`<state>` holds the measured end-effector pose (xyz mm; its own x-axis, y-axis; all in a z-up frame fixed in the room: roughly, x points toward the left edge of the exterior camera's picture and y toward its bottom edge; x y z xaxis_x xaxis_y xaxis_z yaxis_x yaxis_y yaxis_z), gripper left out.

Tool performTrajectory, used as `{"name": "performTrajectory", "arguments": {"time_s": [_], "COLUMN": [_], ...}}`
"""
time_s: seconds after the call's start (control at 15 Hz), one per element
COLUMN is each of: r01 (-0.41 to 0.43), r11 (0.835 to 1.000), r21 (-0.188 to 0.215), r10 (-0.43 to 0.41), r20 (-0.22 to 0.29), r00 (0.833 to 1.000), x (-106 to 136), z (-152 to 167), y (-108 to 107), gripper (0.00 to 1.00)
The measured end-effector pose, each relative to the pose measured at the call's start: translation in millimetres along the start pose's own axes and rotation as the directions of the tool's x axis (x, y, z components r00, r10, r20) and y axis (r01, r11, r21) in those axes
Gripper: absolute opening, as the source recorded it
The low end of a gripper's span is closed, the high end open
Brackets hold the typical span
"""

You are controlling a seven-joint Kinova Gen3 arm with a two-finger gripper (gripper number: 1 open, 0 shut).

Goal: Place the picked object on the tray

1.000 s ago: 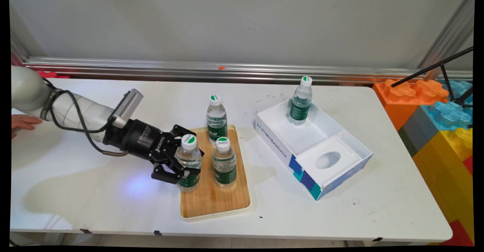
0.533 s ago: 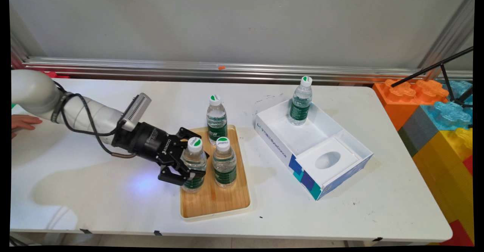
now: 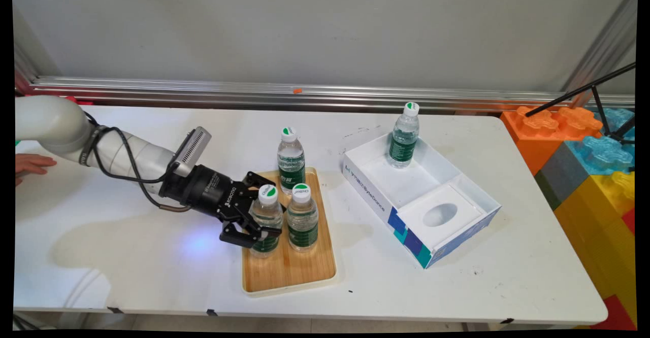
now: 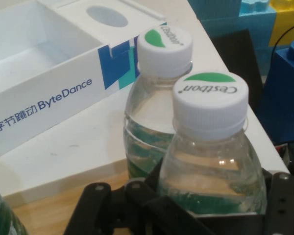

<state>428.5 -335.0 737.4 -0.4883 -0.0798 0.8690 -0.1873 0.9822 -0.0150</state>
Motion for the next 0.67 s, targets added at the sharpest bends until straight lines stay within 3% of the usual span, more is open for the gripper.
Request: {"name": "performTrajectory", "arguments": {"time_s": [0.67], "r01": [0.001], "r11": [1.000], "r21": [0.004], "r10": [-0.001], "r20": [0.003], "r00": [1.000], "x": [-3.7], "z": [5.6], "y": [-7.8], "gripper": [0.00]}}
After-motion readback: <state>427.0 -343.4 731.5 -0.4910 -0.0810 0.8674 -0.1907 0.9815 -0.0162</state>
